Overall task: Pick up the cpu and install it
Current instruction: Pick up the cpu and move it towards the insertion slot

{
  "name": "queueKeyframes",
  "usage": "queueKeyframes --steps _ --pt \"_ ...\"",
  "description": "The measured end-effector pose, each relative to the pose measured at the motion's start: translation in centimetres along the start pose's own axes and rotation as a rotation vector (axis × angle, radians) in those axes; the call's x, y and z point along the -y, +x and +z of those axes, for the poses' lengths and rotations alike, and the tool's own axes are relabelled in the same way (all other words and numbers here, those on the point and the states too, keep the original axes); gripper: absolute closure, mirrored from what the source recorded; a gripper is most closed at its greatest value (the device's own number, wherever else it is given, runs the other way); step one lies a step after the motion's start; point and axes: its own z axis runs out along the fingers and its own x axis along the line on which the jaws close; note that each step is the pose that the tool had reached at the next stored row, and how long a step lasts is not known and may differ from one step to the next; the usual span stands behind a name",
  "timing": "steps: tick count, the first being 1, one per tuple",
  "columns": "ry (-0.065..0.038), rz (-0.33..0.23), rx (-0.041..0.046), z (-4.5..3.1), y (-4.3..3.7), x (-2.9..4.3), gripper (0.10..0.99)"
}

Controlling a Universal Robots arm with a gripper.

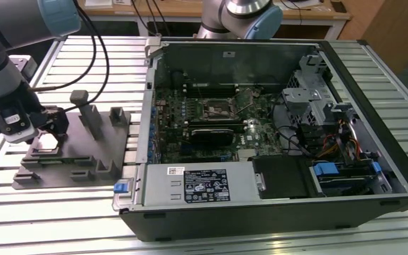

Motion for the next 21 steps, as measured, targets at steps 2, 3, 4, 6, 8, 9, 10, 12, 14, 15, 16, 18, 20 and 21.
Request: queueKeyframes --steps 2,3,4,6,8,9,10,12,14,15,16,18,20,21 --pt "0.0 0.0 0.0001 0.16 0.0 0.01 0.369" --pt "0.0 0.0 0.0 0.24 0.0 0.01 0.369" --pt "0.0 0.0 -0.0001 0.31 0.0 0.02 0.369" --pt "0.0 0.0 -0.0001 0.38 0.0 0.02 0.369" --pt "0.0 0.0 0.0001 0.48 0.01 0.02 0.369" --pt "0.0 0.0 0.0003 0.53 0.03 0.02 0.369" --pt "0.0 0.0 0.0007 0.58 0.05 0.02 0.369" --pt "0.0 0.0 0.0014 0.65 0.1 0.03 0.369" --pt "0.0 0.0 0.0023 0.67 0.12 0.03 0.384" --pt "0.0 0.0 0.0027 0.67 0.12 0.03 0.451" --pt "0.0 -0.001 0.0033 0.67 0.13 0.03 0.451" --pt "0.0 -0.003 0.0057 0.67 0.16 0.03 0.451" --pt "0.0 -0.004 0.0094 0.68 0.2 0.03 0.451" --pt "0.0 -0.004 0.0118 0.66 0.21 0.03 0.451"
